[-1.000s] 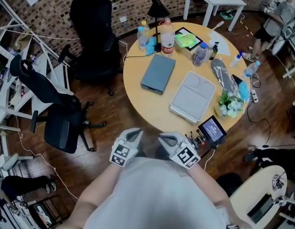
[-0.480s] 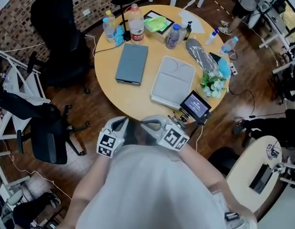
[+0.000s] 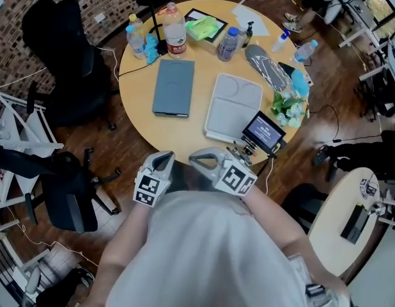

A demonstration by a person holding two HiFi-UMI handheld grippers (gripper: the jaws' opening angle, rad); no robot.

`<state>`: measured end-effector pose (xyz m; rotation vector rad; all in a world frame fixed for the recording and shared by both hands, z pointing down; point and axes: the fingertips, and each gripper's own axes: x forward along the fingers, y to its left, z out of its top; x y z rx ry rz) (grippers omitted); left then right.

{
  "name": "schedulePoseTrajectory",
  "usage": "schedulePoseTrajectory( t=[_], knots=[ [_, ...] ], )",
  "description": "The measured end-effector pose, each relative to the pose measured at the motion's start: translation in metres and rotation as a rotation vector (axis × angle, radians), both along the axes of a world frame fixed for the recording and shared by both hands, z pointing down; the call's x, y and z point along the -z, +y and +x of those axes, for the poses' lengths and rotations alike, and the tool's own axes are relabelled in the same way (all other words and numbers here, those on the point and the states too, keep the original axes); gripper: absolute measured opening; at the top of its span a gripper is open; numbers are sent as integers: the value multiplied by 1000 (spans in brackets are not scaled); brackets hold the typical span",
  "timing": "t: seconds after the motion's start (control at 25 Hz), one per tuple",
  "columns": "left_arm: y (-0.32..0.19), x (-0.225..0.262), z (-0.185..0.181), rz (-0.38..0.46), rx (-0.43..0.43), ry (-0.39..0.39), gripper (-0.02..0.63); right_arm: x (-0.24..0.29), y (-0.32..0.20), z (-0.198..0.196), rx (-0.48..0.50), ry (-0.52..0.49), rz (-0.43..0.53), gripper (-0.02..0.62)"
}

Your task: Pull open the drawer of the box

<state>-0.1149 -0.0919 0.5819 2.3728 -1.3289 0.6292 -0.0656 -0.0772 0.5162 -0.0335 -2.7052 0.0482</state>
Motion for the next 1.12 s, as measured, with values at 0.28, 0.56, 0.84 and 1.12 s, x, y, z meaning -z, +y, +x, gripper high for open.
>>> schedulePoseTrajectory(
  t=[0.28,0.56,0.84,1.12],
  knots=[
    [-20,-29,7,-33,-66,-51,5,-11,-17,5,-26,35,-11,3],
    [-49,-65,-30,-6,3,-293,5,-16,-32,-2,-62,50,-2,3],
    [-77,-84,-41,65,-108,-563,5,-13,-47,-12,-97,56,10,3],
    [-104,-107,-45,60,-180,-683,8,-18,-70,-8,-154,85,15,3]
  ],
)
